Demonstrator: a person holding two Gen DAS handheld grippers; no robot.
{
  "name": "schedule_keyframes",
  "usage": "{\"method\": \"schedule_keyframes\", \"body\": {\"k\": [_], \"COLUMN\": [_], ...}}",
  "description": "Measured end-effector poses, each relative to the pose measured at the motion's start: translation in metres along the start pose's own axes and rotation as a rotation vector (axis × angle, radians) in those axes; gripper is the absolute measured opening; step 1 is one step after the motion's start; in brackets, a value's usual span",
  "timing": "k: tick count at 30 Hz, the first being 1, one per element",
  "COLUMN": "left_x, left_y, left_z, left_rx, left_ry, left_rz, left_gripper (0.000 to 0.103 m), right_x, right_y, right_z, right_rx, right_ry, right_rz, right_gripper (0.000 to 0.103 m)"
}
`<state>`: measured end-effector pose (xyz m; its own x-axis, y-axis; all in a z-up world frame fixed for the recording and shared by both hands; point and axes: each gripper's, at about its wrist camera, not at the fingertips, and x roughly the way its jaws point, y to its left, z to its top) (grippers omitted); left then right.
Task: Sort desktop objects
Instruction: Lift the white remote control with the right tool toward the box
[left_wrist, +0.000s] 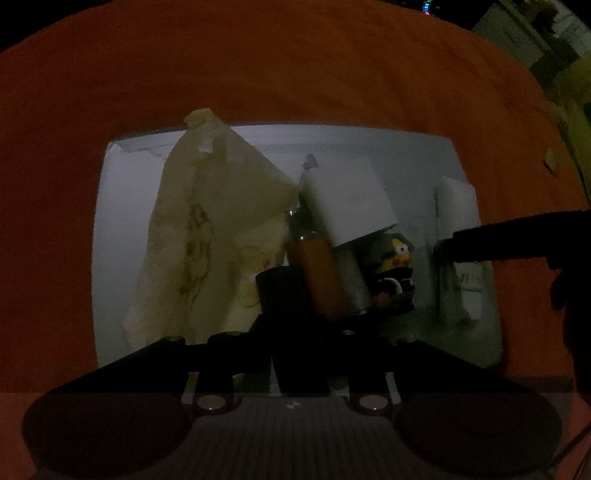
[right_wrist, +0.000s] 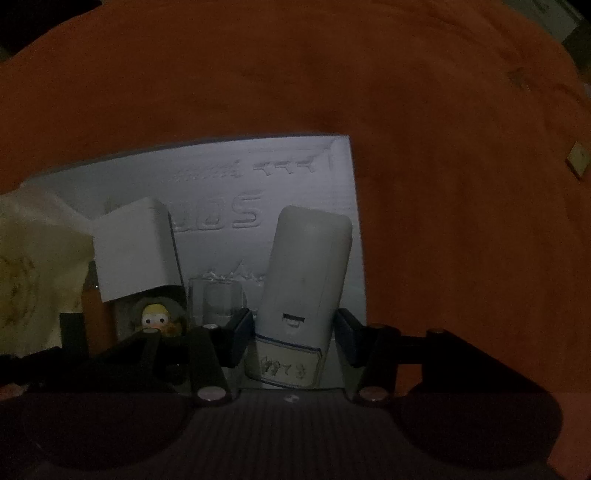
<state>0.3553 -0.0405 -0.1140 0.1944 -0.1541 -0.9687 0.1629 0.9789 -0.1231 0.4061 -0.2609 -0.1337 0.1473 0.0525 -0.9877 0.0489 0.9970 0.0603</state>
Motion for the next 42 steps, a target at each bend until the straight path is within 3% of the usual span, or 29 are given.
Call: {"method": "schedule_keyframes", "body": {"k": [5,12,13,14,16,17,18,22,24,25,27,42], "left_x": [-0.007,-0.014,-0.012,-0.011,-0.003,0.000,0.002,0.008,0.006,0.004,0.001,-0.032], "left_y": [0.001,0.012,0.011,0.010,0.004,0.002,0.001,0.008,0.007,0.007,0.009,0.043], "left_z": [-0.005,-0.014,-0.014,-0.014,-0.015,-0.016,-0.016,-0.012,-0.013,-0.013,-0.016,-0.016], "left_rx": [0.044,0.062,0.063,0.063,0.078,0.088,0.096,0.061,0.086,0.105,0.118,0.067], "left_ry": [-0.010,0.000,0.014,0.027,0.047,0.038,0.028,0.057,0.052,0.046,0.037,-0.031], "left_rz": [0.031,0.016,0.011,0.007,0.049,0.085,0.104,0.101,0.100,0.095,0.078,-0.039], "left_gripper": [0.021,0.019,0.023,0.039,0.052,0.051,0.051,0.048,0.033,0.022,0.022,0.021], "right_x": [-0.006,-0.012,-0.013,-0.013,-0.013,-0.013,-0.013,-0.015,-0.015,-0.015,-0.016,-0.059], "right_y": [0.001,-0.010,-0.011,-0.010,-0.009,-0.009,-0.010,-0.011,-0.012,-0.012,-0.013,-0.027], "right_z": [-0.003,0.002,0.004,0.005,0.006,0.006,0.006,0.005,0.004,0.004,0.004,-0.004], "right_rx": [-0.032,-0.044,-0.038,-0.041,-0.050,-0.052,-0.053,-0.059,-0.062,-0.063,-0.066,-0.006], "right_ry": [-0.004,0.027,0.030,0.031,0.030,0.026,0.022,0.005,-0.003,-0.008,-0.016,-0.038], "right_rz": [0.021,0.027,0.029,0.023,0.011,0.010,0.008,0.003,0.001,-0.001,-0.003,0.081], "right_gripper": [0.050,0.049,0.049,0.050,0.060,0.071,0.073,0.071,0.059,0.058,0.049,0.049]}}
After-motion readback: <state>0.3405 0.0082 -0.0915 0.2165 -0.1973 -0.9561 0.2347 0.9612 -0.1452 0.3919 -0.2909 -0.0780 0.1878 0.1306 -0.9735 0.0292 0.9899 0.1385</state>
